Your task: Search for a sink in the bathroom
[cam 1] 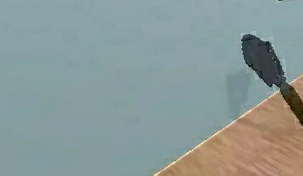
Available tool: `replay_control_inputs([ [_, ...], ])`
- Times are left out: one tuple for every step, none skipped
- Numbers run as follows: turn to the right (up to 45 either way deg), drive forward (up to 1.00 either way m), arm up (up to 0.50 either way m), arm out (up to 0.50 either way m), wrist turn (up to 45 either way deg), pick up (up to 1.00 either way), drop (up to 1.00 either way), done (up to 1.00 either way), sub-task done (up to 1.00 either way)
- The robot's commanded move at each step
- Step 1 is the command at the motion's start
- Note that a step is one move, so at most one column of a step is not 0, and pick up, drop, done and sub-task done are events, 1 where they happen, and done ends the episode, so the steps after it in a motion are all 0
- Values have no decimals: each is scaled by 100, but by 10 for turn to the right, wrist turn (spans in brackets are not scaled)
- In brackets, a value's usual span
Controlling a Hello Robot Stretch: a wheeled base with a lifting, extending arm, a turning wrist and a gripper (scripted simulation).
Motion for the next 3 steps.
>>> replay_control_inputs([
  [450, 0, 0, 0, 0, 0, 0, 0, 0],
  [120, 0, 0, 0, 0, 0, 0, 0, 0],
  [0, 10, 0, 0, 0, 0, 0, 0, 0],
])
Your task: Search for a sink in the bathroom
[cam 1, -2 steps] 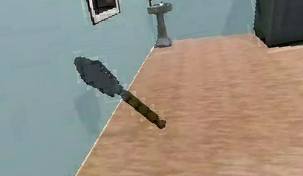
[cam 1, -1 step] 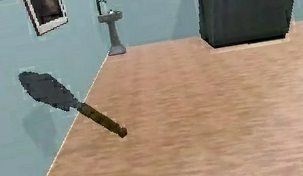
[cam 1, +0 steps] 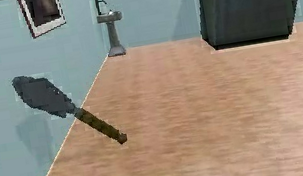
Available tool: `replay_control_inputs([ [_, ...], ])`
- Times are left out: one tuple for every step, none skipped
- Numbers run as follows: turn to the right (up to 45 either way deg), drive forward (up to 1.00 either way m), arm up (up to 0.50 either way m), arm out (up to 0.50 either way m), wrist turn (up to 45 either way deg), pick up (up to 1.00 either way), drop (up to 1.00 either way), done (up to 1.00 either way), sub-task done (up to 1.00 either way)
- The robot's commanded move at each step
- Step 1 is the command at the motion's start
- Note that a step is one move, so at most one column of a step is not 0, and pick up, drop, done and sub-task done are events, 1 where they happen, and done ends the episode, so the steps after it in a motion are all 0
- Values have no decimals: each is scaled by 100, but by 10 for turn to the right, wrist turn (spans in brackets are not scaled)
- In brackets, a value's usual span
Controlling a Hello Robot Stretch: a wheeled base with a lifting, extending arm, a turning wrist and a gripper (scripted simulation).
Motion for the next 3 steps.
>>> replay_control_inputs([
  [60, 0, 0, 0, 0, 0, 0, 0, 0],
  [0, 100, 0, 0, 0, 0, 0, 0, 0],
  [60, 0, 0, 0, 0, 0, 0, 0, 0],
])
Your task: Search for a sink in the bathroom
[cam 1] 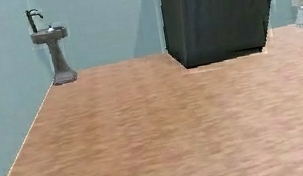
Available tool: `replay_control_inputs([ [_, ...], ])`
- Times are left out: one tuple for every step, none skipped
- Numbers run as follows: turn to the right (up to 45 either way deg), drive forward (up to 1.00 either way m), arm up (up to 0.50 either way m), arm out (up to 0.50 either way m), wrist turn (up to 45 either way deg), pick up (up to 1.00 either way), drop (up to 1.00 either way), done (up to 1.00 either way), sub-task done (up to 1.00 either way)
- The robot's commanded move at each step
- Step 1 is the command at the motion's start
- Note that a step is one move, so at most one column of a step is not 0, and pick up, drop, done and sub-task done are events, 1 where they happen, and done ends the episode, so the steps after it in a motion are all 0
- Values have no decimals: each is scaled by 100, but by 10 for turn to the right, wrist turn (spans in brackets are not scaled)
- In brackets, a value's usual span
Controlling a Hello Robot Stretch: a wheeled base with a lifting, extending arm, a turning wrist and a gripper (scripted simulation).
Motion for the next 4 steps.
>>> replay_control_inputs([
  [0, 50, 0, 0, 0, 0, 0, 0, 0],
  [-60, 0, 0, 0, 0, 0, 0, 0, 0],
  [0, 50, 0, 0, 0, 0, 0, 0, 0],
  [-60, 0, 0, 0, 0, 0, 0, 0, 0],
])
